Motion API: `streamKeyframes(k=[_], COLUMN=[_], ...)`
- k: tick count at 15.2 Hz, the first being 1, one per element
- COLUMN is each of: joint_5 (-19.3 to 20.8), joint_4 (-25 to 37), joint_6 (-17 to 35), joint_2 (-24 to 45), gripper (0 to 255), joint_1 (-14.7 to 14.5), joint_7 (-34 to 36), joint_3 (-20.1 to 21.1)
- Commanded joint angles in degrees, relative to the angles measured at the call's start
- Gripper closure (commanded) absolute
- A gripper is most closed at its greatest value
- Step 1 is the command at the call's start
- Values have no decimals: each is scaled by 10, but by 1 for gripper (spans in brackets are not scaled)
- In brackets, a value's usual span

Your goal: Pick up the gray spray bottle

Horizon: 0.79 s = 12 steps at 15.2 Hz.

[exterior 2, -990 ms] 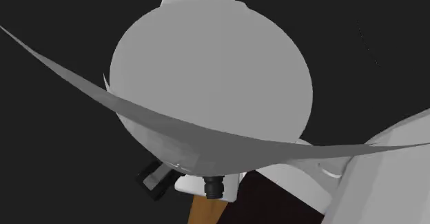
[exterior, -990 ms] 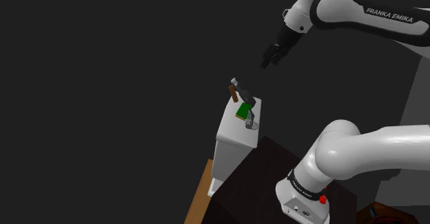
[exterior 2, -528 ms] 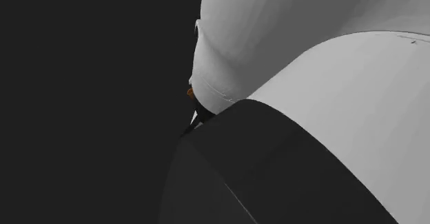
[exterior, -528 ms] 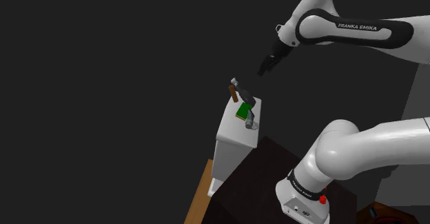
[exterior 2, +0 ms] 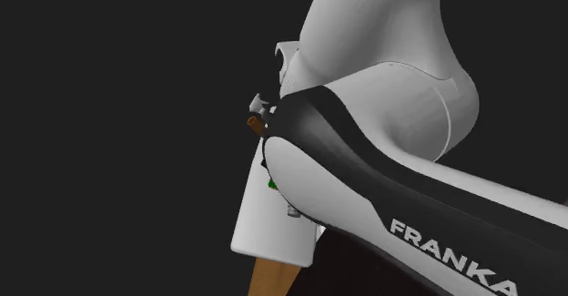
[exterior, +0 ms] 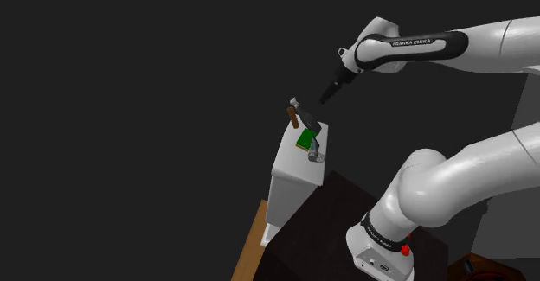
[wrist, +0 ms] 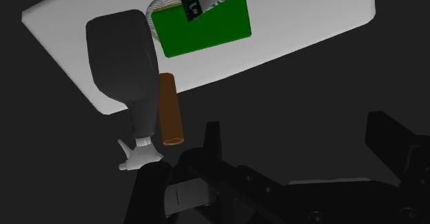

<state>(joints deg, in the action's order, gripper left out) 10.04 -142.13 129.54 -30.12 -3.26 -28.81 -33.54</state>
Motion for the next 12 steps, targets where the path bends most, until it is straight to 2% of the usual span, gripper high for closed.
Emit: streamKeyframes(k=[1, 4, 7, 9, 10, 11, 12], joint_5=[-19, -71, -166, -271, -336, -400, -453], joint_4=[14, 40, 76, 108, 128, 149, 171], joint_6=[32, 73, 102, 105, 98, 85, 70], joint_2=[42, 110, 195, 270, 316, 363, 406], gripper=[0, 0, 0, 0, 0, 0, 0], joint_1=[-23, -69, -129, -169, -176, -170, -151], joint_7=[-49, -134, -246, -347, -405, -460, -507], joint_3=[-40, -108, -185, -235, -250, -251, -241])
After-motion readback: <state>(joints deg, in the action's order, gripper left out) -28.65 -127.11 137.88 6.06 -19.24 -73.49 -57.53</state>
